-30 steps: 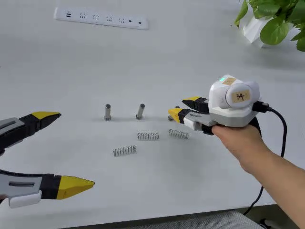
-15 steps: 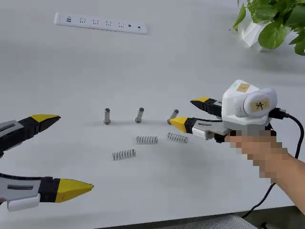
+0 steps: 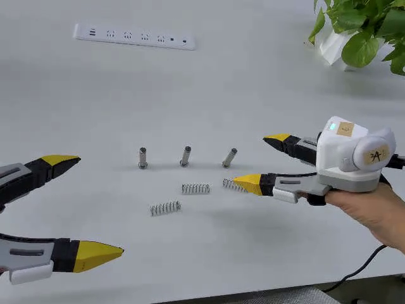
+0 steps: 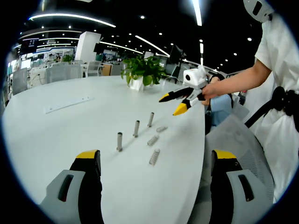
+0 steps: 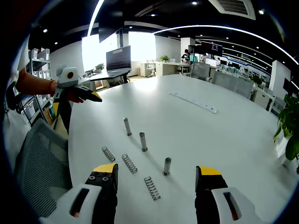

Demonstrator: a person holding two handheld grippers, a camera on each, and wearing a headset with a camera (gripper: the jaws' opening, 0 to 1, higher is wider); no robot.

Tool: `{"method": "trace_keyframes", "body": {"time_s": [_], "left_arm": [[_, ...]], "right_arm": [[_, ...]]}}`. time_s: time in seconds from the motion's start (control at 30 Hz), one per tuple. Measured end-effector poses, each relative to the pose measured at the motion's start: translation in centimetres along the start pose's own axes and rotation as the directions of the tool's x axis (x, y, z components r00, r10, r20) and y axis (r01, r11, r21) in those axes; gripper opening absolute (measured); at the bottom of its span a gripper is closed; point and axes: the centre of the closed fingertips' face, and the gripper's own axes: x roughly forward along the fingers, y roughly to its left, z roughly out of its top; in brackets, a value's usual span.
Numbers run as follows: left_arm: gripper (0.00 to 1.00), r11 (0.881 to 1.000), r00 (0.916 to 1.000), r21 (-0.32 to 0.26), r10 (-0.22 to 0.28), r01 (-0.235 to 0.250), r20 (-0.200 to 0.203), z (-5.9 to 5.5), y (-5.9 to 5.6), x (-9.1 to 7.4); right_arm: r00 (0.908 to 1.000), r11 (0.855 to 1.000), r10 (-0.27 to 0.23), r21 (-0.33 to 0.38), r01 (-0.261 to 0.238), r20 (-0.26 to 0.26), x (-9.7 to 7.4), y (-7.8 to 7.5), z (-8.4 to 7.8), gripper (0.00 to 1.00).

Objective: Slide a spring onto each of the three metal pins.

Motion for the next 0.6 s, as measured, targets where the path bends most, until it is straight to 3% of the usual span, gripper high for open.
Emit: {"method": "trace_keyframes", "body": {"time_s": [0.6], "left_arm": [[0.95, 0.999, 0.9981, 0.052, -0.003, 0.006, -0.062, 0.2, -0.6, 0.2]], "right_arm": [[0.9928, 0.989, 0.12, -0.083, -0.119, 0.006, -2.6, 2.2, -1.5, 0.87]]}}
